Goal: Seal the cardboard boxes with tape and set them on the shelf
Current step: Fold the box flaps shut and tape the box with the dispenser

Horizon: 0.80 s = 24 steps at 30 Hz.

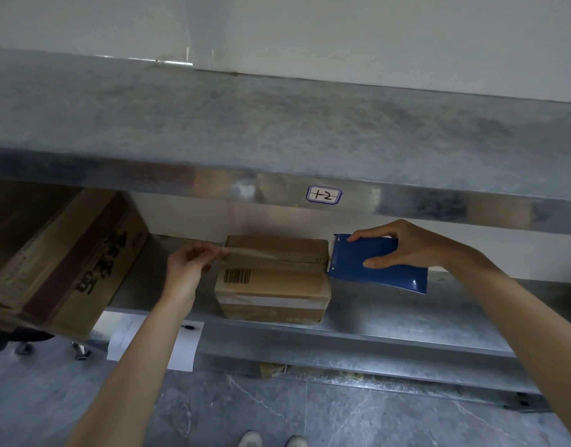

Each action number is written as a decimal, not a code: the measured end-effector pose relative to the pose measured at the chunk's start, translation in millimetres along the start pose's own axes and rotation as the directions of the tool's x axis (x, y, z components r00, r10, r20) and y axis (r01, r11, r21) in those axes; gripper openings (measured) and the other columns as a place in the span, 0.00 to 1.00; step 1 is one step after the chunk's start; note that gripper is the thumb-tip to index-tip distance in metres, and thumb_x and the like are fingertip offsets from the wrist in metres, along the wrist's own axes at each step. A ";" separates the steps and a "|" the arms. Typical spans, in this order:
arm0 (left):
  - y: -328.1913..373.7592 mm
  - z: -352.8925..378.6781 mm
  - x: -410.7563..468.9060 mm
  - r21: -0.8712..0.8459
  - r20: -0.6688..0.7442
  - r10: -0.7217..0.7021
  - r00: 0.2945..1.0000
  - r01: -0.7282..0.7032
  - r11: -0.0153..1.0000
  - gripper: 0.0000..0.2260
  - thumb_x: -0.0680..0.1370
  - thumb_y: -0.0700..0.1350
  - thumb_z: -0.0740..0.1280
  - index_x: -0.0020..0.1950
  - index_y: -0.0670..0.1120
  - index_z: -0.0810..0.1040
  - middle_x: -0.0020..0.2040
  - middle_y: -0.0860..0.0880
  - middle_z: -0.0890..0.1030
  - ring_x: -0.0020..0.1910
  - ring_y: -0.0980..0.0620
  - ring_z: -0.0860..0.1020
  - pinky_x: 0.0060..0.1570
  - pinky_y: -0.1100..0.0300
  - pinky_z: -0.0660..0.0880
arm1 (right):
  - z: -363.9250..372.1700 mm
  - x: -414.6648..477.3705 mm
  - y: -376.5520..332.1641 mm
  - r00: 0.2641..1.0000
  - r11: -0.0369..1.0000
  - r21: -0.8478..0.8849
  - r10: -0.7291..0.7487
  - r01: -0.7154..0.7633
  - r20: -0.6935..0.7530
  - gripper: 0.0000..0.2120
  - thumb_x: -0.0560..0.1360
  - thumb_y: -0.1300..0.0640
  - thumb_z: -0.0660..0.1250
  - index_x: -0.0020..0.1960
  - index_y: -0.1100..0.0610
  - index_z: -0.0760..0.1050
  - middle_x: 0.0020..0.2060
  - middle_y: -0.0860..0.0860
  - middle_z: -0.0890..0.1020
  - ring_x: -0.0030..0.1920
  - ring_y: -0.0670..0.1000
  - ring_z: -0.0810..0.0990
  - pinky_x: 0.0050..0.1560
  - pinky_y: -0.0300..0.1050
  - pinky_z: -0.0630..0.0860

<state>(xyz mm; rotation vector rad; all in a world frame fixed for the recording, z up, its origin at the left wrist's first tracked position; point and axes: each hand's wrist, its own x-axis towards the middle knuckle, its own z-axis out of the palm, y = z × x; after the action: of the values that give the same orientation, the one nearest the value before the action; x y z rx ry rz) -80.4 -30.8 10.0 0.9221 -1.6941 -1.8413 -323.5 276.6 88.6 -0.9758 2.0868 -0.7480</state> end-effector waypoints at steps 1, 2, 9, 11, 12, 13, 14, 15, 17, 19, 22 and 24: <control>-0.4 1.2 1.0 -0.006 -0.016 -0.014 1.000 0.013 1.000 0.05 0.77 0.35 0.69 0.43 0.44 0.79 0.40 0.50 0.86 0.46 0.51 0.84 0.53 0.49 0.73 | 0.2 -0.5 0.0 1.000 1.000 -0.001 -0.002 0.002 -0.001 0.23 0.62 0.39 0.76 0.56 0.29 0.78 0.58 0.27 0.77 0.57 0.37 0.79 0.61 0.44 0.77; 0.5 3.3 0.8 -0.011 -0.025 -0.022 0.999 0.022 1.000 0.06 0.77 0.34 0.68 0.43 0.44 0.79 0.38 0.51 0.85 0.43 0.54 0.84 0.51 0.51 0.73 | 0.3 -0.9 0.1 1.000 1.000 -0.001 -0.002 0.002 -0.001 0.23 0.62 0.39 0.76 0.56 0.28 0.77 0.58 0.27 0.76 0.56 0.36 0.79 0.61 0.44 0.77; 2.8 11.2 -0.6 0.048 -0.104 0.043 0.994 -0.038 0.998 0.06 0.77 0.31 0.68 0.43 0.40 0.78 0.41 0.44 0.82 0.35 0.60 0.82 0.39 0.67 0.77 | 0.8 -1.2 -1.6 1.000 1.000 -0.008 0.003 -0.003 -0.001 0.23 0.62 0.39 0.75 0.56 0.28 0.77 0.58 0.26 0.76 0.56 0.36 0.79 0.61 0.43 0.77; 1.1 10.7 0.2 0.148 -0.126 0.099 0.987 -0.080 0.986 0.07 0.76 0.32 0.69 0.42 0.43 0.79 0.40 0.47 0.82 0.37 0.59 0.82 0.45 0.64 0.77 | 0.9 -1.2 -2.3 1.000 1.000 -0.008 0.005 -0.005 -0.003 0.23 0.62 0.39 0.75 0.56 0.28 0.77 0.58 0.26 0.76 0.57 0.36 0.78 0.62 0.43 0.77; -0.7 10.0 0.9 0.221 -0.126 0.130 0.983 -0.100 0.970 0.07 0.76 0.33 0.70 0.42 0.44 0.79 0.40 0.48 0.82 0.39 0.57 0.82 0.48 0.62 0.76 | 0.7 -1.2 -2.6 1.000 1.000 -0.008 0.008 -0.008 -0.003 0.23 0.62 0.39 0.75 0.56 0.28 0.77 0.58 0.26 0.76 0.57 0.36 0.78 0.62 0.43 0.77; -2.5 9.2 1.2 0.296 -0.122 0.162 0.979 -0.120 0.948 0.06 0.76 0.34 0.71 0.43 0.45 0.80 0.41 0.50 0.82 0.42 0.55 0.81 0.49 0.62 0.75 | 0.7 -1.5 -3.1 1.000 1.000 -0.008 0.009 -0.009 -0.001 0.23 0.62 0.39 0.75 0.55 0.27 0.77 0.58 0.26 0.76 0.56 0.36 0.79 0.61 0.43 0.77; -3.8 8.4 0.3 0.358 -0.115 0.192 0.975 -0.140 0.923 0.05 0.76 0.36 0.72 0.44 0.45 0.80 0.41 0.52 0.82 0.43 0.55 0.80 0.48 0.64 0.74 | 0.5 -1.5 -3.1 1.000 1.000 -0.009 0.011 -0.011 0.000 0.23 0.62 0.39 0.75 0.55 0.28 0.77 0.58 0.27 0.76 0.56 0.36 0.79 0.61 0.43 0.77; -4.6 8.3 -1.2 0.401 -0.108 0.221 0.969 -0.161 0.902 0.04 0.76 0.36 0.72 0.44 0.45 0.80 0.41 0.53 0.81 0.43 0.57 0.79 0.46 0.68 0.72 | 0.6 -1.5 -2.9 1.000 1.000 -0.010 0.011 -0.011 0.000 0.23 0.62 0.39 0.76 0.56 0.28 0.77 0.59 0.27 0.76 0.56 0.36 0.79 0.62 0.44 0.77; -6.0 7.9 -2.5 0.449 -0.096 0.273 0.957 -0.203 0.870 0.04 0.75 0.37 0.73 0.45 0.44 0.81 0.41 0.55 0.80 0.43 0.64 0.77 0.43 0.75 0.69 | 0.5 -1.5 -2.0 1.000 1.000 -0.012 0.011 -0.011 0.000 0.23 0.62 0.39 0.76 0.57 0.29 0.77 0.60 0.28 0.76 0.57 0.37 0.78 0.63 0.45 0.77; -5.4 7.6 -2.1 0.462 -0.094 0.291 0.952 -0.218 0.860 0.04 0.75 0.36 0.73 0.45 0.44 0.81 0.40 0.56 0.80 0.42 0.66 0.77 0.43 0.77 0.69 | 0.5 -1.1 -2.1 1.000 1.000 -0.010 0.015 -0.015 -0.002 0.24 0.62 0.39 0.76 0.57 0.29 0.77 0.61 0.29 0.76 0.58 0.37 0.78 0.64 0.45 0.76; -3.3 7.0 -2.4 0.460 -0.108 0.272 0.956 -0.194 0.867 0.04 0.75 0.36 0.73 0.45 0.44 0.81 0.40 0.56 0.80 0.42 0.65 0.76 0.43 0.75 0.69 | 1.1 -0.6 -3.8 1.000 1.000 -0.014 0.021 -0.021 -0.003 0.24 0.61 0.38 0.75 0.56 0.28 0.77 0.60 0.28 0.75 0.57 0.37 0.79 0.63 0.45 0.77; -3.2 7.4 -3.0 0.458 -0.116 0.246 0.962 -0.167 0.873 0.04 0.75 0.36 0.73 0.45 0.44 0.81 0.40 0.55 0.80 0.42 0.64 0.76 0.43 0.70 0.70 | 1.2 -0.9 -3.5 1.000 1.000 -0.015 0.024 -0.024 -0.004 0.24 0.62 0.38 0.75 0.56 0.28 0.77 0.60 0.29 0.76 0.56 0.38 0.79 0.61 0.45 0.78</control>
<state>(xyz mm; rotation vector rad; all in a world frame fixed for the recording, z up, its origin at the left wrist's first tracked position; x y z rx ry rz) -83.6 -23.3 7.5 0.9917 -2.0538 -1.2157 -320.8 275.2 90.7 -0.9562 2.1064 -0.7236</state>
